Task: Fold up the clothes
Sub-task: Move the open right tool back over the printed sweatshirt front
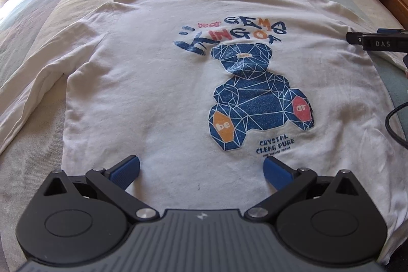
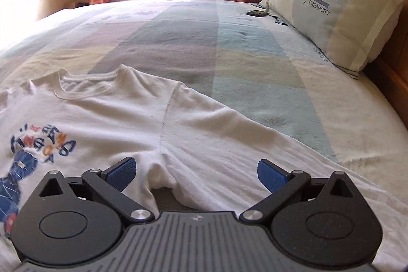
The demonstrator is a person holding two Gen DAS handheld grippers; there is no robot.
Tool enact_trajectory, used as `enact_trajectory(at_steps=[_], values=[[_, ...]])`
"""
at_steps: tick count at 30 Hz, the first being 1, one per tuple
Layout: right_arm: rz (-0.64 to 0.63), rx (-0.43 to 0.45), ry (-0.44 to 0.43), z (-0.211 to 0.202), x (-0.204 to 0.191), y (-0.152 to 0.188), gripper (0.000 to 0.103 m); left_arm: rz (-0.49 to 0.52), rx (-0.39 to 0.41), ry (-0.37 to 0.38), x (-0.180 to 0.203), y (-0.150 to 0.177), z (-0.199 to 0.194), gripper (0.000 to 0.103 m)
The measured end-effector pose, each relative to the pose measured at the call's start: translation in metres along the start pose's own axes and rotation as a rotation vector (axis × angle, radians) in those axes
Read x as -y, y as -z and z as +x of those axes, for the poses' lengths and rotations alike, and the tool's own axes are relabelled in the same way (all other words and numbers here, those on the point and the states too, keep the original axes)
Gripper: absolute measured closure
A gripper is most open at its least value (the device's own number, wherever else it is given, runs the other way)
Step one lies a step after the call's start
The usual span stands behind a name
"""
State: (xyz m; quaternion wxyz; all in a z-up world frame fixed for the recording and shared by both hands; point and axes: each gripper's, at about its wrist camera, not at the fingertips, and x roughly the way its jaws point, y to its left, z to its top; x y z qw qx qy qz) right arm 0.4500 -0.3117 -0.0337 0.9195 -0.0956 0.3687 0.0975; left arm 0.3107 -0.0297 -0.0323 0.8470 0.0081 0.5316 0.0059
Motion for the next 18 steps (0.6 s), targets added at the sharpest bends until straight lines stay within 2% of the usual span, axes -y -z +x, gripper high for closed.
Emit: enact_trajectory(at_steps=[1,5,8,9,12,14,18], values=[[-0.024,-0.019,0.023,0.002,0.002,0.007,0.0,-0.01,-0.005,-0.001,-0.003,0.006,-0.002,0.001],[0.086,-0.057,-0.073,-0.01,0.036,0.031,0.0,-0.093,-0.005,0.013,-0.02,0.026,-0.014,0.001],[0.062,-0.045,-0.039,-0.026,0.033,0.03,0.0,-0.107,0.01,0.016,-0.02,0.03,-0.023,0.001],[0.052,-0.036,-0.043,-0.032,0.03,0.028,0.0,-0.107,0.02,0.026,-0.02,0.03,-0.024,0.001],[0.016,0.003,-0.137,-0.047,0.011,0.017,0.0,-0.097,0.017,0.054,-0.014,0.03,-0.021,0.001],[-0.035,0.012,-0.191,-0.053,-0.01,0.011,0.0,-0.069,-0.002,0.035,-0.008,0.036,-0.017,0.001],[-0.107,-0.023,-0.293,-0.056,-0.049,0.01,0.0,-0.076,0.002,0.049,-0.013,0.049,-0.023,0.001]])
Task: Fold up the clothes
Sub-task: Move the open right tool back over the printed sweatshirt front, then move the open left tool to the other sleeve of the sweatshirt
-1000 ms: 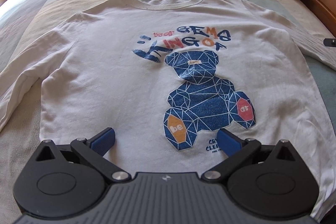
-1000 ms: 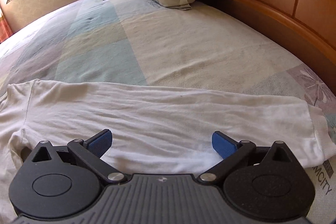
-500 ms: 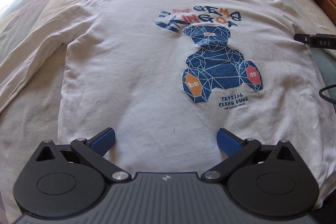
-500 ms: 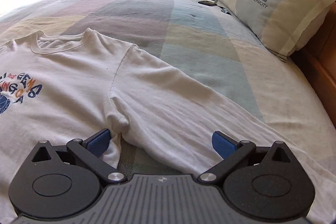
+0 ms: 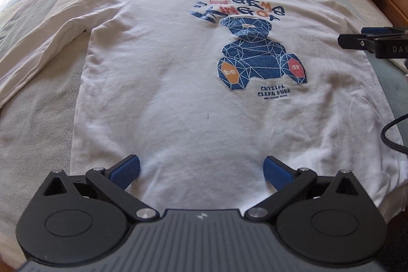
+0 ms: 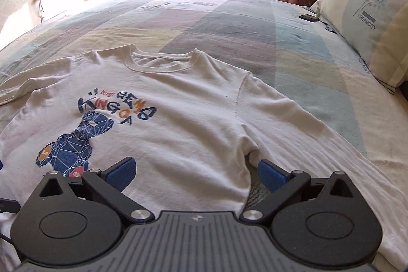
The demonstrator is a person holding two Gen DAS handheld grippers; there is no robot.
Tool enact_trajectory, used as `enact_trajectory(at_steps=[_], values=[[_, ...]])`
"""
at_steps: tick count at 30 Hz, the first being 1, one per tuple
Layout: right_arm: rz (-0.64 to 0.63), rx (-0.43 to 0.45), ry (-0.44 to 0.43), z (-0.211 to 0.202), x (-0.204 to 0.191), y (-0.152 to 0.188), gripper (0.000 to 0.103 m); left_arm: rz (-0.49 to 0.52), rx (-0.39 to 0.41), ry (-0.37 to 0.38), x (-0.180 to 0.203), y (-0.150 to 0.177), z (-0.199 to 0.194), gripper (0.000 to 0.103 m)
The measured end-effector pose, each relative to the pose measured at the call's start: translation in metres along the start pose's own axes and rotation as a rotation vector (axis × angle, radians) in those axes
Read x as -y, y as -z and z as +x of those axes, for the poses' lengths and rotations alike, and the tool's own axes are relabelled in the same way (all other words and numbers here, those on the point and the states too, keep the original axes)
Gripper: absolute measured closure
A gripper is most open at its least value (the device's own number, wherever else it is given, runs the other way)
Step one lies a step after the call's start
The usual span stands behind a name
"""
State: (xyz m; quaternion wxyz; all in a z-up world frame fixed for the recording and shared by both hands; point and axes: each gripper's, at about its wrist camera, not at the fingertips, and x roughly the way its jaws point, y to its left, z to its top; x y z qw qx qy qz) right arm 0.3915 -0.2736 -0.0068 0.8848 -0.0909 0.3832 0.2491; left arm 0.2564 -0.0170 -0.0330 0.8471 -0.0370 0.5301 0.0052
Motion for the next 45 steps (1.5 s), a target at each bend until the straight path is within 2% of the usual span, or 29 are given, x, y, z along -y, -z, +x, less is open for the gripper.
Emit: enact_trajectory(at_steps=[3,6,11,14,18,20,23,25,27,30,34,38,41,45], values=[[-0.033,-0.062,-0.059,0.008,-0.023,0.007,0.0,-0.051,0.01,0.023,-0.012,0.004,-0.006,0.001],[-0.071,-0.137,-0.073,0.017,-0.039,0.02,0.0,-0.09,0.055,0.053,-0.023,-0.003,-0.011,0.001],[-0.095,-0.178,-0.047,0.017,-0.047,0.026,0.0,-0.07,0.162,0.071,-0.036,-0.043,-0.008,0.001],[-0.084,-0.201,-0.035,0.019,-0.047,0.024,0.0,-0.063,0.183,0.095,-0.04,-0.067,0.003,0.001],[-0.049,-0.224,0.009,0.018,-0.051,0.023,0.0,-0.091,0.125,0.163,-0.049,-0.058,0.022,0.001],[-0.016,-0.224,0.031,0.017,-0.053,0.025,0.0,-0.056,0.161,0.194,-0.054,-0.044,0.019,0.001],[0.021,-0.23,0.064,0.017,-0.055,0.026,0.0,-0.029,0.14,0.247,-0.065,-0.038,0.009,0.001],[0.052,-0.244,0.09,0.018,-0.057,0.024,0.0,-0.009,0.157,0.276,-0.082,-0.044,0.001,0.001],[0.085,-0.263,0.123,0.02,-0.061,0.021,0.0,0.002,0.207,0.268,-0.105,-0.056,-0.006,0.001],[0.137,-0.287,0.183,0.024,-0.068,0.016,0.0,-0.027,0.267,0.282,-0.149,-0.079,-0.01,0.001],[0.211,-0.309,0.247,0.028,-0.076,0.013,0.0,-0.049,0.306,0.289,-0.205,-0.107,-0.003,0.001],[0.326,-0.34,0.277,0.028,-0.073,0.013,0.0,-0.062,0.305,0.256,-0.247,-0.127,0.014,0.001],[0.362,-0.351,0.324,0.028,-0.079,0.013,0.0,-0.071,0.319,0.253,-0.272,-0.136,0.024,0.001],[0.391,-0.362,0.333,0.029,-0.079,0.013,0.0,-0.119,0.321,0.281,-0.296,-0.14,0.036,0.001]])
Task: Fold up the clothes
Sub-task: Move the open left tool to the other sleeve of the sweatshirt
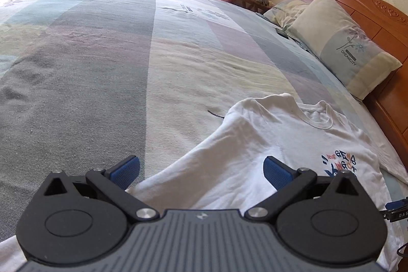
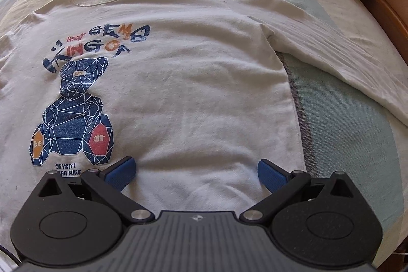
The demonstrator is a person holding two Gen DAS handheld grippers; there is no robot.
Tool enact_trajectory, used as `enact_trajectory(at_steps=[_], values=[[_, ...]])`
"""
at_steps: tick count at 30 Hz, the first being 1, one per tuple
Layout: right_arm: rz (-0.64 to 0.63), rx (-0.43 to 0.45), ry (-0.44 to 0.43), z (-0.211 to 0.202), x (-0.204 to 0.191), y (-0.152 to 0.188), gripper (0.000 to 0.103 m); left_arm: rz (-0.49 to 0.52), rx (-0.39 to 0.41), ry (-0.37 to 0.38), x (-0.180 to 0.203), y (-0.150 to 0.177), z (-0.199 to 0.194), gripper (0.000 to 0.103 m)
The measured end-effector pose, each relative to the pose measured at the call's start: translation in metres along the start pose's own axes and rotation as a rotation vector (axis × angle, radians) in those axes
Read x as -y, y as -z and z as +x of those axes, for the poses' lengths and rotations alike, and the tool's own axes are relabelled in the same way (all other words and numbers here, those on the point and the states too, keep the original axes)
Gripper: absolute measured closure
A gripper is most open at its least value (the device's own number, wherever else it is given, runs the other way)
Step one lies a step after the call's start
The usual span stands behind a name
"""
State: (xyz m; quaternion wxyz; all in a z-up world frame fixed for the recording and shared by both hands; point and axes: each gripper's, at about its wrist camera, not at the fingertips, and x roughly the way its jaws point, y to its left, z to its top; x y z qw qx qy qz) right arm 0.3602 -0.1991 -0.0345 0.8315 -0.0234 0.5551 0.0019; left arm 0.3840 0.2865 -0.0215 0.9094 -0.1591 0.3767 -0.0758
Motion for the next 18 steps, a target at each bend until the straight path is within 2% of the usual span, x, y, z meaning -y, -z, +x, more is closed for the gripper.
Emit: enact_trajectory(at_steps=[3,11,14,18], values=[[0.015,-0.016,-0.004,0.001,0.001,-0.002,0.0,-0.02,-0.011,0.036,-0.006,0.004,0.002,0.001],[0.054,-0.003,0.014,0.0,0.001,0.002,0.0,0.028,-0.009,0.107,0.007,0.019,-0.012,0.001],[0.06,-0.006,0.024,0.0,0.0,0.001,0.0,0.043,0.018,0.094,0.008,0.018,-0.02,0.001],[0.062,-0.021,0.034,0.001,-0.001,-0.002,0.0,0.014,0.058,0.139,0.0,0.01,-0.027,0.001]])
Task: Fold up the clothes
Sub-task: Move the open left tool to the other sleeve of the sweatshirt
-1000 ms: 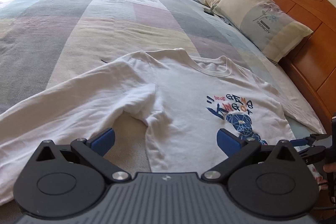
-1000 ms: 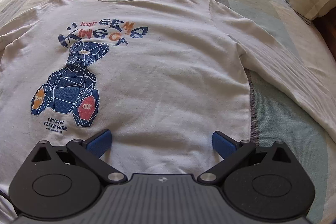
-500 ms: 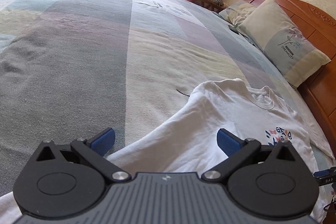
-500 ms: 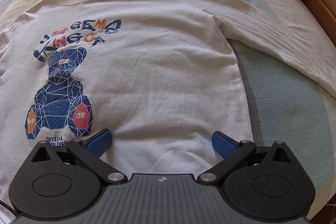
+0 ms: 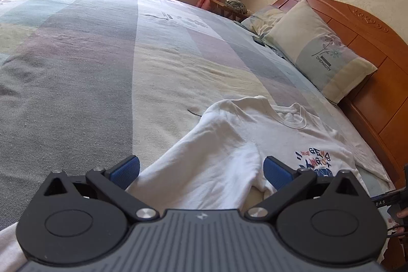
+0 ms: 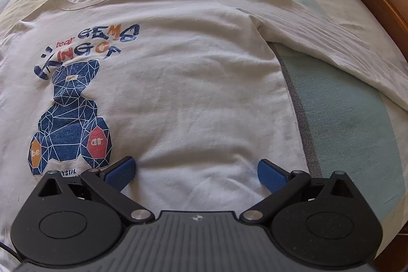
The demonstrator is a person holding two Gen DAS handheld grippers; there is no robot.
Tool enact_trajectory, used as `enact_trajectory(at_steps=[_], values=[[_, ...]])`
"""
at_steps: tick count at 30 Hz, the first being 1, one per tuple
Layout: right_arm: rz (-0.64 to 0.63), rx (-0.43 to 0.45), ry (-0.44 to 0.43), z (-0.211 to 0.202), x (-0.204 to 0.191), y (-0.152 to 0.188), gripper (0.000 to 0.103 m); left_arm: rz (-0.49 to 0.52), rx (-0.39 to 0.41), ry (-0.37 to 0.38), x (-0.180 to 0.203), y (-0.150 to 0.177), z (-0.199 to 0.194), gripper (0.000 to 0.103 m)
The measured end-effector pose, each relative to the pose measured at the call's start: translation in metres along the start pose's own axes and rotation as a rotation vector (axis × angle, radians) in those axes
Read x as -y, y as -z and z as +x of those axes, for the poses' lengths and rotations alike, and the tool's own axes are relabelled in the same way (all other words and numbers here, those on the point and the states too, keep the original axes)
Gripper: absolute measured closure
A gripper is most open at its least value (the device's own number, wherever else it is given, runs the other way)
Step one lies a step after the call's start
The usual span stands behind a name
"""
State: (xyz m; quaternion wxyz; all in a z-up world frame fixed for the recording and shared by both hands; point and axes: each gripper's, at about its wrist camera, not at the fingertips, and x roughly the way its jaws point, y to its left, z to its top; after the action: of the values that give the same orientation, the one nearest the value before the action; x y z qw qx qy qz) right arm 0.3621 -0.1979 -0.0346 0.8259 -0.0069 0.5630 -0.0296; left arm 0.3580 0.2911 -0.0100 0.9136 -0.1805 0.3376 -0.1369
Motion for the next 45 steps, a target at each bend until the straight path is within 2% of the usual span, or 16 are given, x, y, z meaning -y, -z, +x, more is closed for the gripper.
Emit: enact_trajectory(at_steps=[5,9,13,17,21,25,28,32,35,41,45], values=[[0.003,-0.009,0.006,0.0,0.0,-0.001,0.0,-0.075,0.0,0.075,-0.012,-0.01,0.007,0.001],[0.013,-0.007,0.01,-0.001,-0.001,0.001,0.0,-0.074,-0.023,0.137,-0.008,-0.014,0.017,0.001],[0.019,-0.012,0.013,-0.001,-0.002,0.001,0.0,-0.035,-0.088,0.133,-0.001,-0.011,0.035,0.001],[0.022,-0.012,0.021,-0.001,-0.003,0.001,0.0,-0.077,-0.16,0.154,-0.002,0.005,0.046,0.001],[0.04,-0.012,0.021,-0.001,-0.002,0.002,0.0,-0.061,-0.17,0.173,0.005,0.019,0.043,0.001],[0.044,-0.015,0.03,-0.001,-0.004,0.002,0.0,-0.049,-0.204,0.194,0.008,0.012,0.041,0.001],[0.042,-0.02,0.038,-0.001,-0.006,0.001,0.0,-0.02,-0.149,0.18,0.006,-0.003,0.034,0.001],[0.035,-0.023,0.057,-0.002,-0.009,0.0,0.0,-0.062,-0.089,0.155,-0.009,-0.019,0.032,0.001],[0.024,-0.027,0.072,-0.003,-0.01,-0.001,0.0,-0.093,-0.116,0.171,-0.015,-0.014,0.038,0.001],[0.016,-0.037,0.078,-0.003,-0.011,-0.002,0.0,-0.076,-0.162,0.183,-0.011,0.001,0.044,0.001],[0.029,-0.039,0.073,-0.003,-0.01,-0.002,0.0,-0.076,-0.116,0.171,-0.015,-0.012,0.035,0.001]])
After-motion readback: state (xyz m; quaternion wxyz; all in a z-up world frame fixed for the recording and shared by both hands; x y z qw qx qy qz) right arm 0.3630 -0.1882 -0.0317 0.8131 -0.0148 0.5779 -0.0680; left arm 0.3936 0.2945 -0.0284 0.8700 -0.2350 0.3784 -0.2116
